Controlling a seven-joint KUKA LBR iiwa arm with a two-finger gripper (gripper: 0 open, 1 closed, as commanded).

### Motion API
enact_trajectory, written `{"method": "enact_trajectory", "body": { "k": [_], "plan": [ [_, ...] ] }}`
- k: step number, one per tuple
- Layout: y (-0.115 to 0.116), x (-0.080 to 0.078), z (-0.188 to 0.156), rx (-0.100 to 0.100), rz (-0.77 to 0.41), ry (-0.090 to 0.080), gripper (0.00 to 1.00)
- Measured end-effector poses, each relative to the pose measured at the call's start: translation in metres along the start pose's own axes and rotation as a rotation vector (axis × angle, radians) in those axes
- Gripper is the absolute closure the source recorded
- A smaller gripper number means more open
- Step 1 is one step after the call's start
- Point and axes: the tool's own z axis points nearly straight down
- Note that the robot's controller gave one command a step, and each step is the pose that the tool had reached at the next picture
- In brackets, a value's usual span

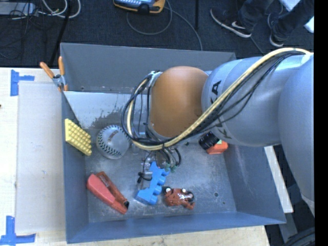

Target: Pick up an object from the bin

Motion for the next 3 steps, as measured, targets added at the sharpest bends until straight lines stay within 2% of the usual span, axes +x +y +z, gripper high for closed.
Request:
{"method": "enact_trajectory", "body": {
  "k": [1,2,3],
  "plan": [
    [-0.001,-0.002,-0.004,-0.001,0.003,-0.007,0.0],
    [-0.014,0.003,0.026,-0.004,0.052,-0.012,0.0],
    [-0.039,0.014,0.08,-0.002,0.049,-0.009,0.0]
  ]
}}
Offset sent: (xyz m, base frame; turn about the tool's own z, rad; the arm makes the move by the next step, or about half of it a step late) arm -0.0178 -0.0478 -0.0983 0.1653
